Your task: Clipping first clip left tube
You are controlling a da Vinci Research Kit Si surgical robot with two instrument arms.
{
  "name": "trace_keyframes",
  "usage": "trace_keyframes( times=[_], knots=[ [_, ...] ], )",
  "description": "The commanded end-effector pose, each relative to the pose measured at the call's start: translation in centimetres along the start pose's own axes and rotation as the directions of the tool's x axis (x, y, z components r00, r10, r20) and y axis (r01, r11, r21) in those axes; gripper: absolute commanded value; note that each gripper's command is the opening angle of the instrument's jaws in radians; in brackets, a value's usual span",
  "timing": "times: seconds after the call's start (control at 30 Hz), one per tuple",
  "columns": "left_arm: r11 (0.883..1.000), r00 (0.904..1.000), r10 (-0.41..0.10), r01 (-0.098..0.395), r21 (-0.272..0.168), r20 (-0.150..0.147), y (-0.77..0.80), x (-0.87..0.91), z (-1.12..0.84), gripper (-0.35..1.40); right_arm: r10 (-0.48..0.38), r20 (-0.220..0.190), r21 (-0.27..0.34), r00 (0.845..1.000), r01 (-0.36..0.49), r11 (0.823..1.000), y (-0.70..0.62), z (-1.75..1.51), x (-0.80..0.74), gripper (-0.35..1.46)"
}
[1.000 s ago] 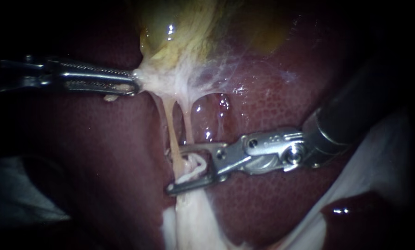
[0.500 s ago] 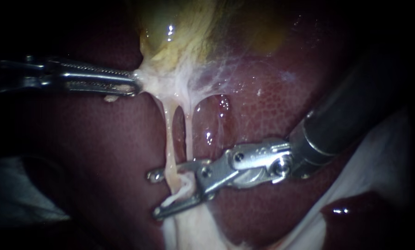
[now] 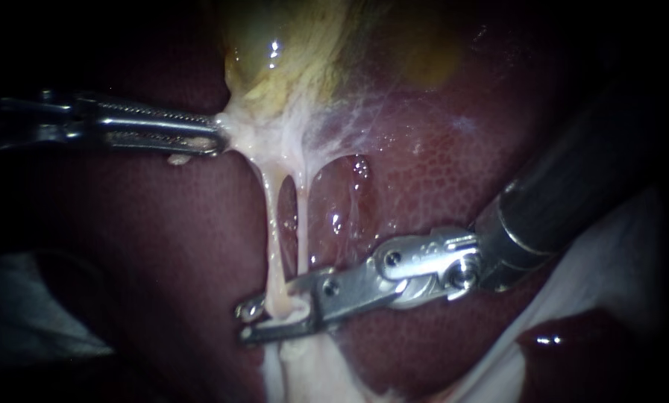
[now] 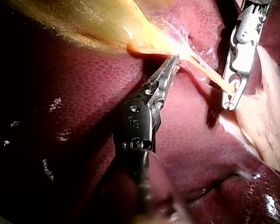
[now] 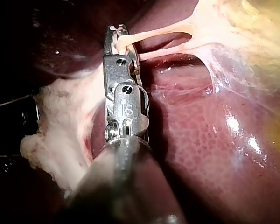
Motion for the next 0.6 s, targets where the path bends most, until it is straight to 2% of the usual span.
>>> trace_keyframes(
  times=[0.03,0.17,0.27,0.6],
  knots=[
    [1.0,1.0,0.0,0.0,0.0,0.0,0.0,0.0,0.0,-0.35,0.006,0.0,0.0,1.0,-0.006,1.0,0.0,-0.01,0.0,-0.34],
    [1.0,1.0,0.0,0.0,0.0,0.0,0.0,0.0,0.0,-0.35,0.061,-0.004,-0.009,0.998,-0.061,0.998,0.01,-0.05,0.03,-0.35],
    [1.0,1.0,0.0,0.0,0.0,0.0,0.0,0.0,0.0,-0.35,0.062,-0.006,-0.041,0.998,-0.062,0.997,0.01,-0.09,0.05,-0.35],
    [1.0,1.0,0.0,0.0,0.0,0.0,-0.01,0.0,0.01,-0.35,0.062,-0.005,-0.043,0.998,-0.062,0.997,0.03,-0.1,0.0,-0.35]
  ],
)
